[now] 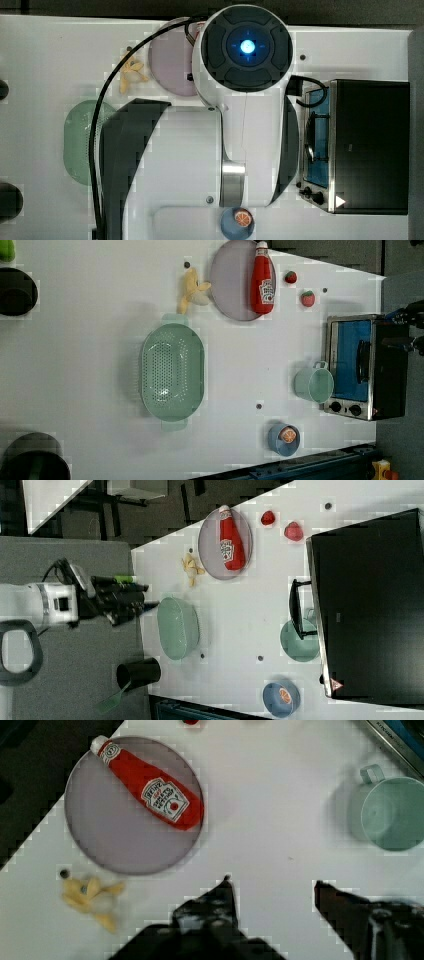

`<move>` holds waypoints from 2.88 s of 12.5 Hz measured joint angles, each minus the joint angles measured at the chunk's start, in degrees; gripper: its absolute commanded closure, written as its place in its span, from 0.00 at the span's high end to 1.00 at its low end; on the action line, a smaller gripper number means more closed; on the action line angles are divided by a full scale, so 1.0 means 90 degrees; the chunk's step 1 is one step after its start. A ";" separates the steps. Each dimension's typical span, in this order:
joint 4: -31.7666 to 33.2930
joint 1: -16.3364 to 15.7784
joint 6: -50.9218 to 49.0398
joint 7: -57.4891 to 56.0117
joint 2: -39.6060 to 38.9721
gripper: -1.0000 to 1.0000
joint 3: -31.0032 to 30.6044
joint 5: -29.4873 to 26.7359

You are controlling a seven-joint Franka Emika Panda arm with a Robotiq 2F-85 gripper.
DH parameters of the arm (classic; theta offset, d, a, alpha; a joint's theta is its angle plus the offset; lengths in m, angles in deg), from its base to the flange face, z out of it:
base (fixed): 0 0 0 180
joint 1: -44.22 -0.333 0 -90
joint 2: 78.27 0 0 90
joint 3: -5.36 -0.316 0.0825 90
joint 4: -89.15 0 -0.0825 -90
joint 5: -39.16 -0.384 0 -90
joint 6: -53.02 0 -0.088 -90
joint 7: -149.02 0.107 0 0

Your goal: Drag strainer left to right.

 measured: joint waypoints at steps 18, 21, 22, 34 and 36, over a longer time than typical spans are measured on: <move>0.1996 -0.0390 0.1449 0.3870 0.0139 1.00 -0.2982 0.0168; 0.2033 -0.0663 0.2271 0.5312 -0.0499 1.00 -0.3541 0.0238; 0.2058 -0.0686 0.2634 0.5797 -0.0677 1.00 -0.3656 0.0246; 0.2008 -0.0708 0.5448 0.7790 -0.4136 1.00 -0.3100 0.0746; 0.2045 -0.0740 0.5491 0.7908 -0.4195 1.00 -0.2871 0.0784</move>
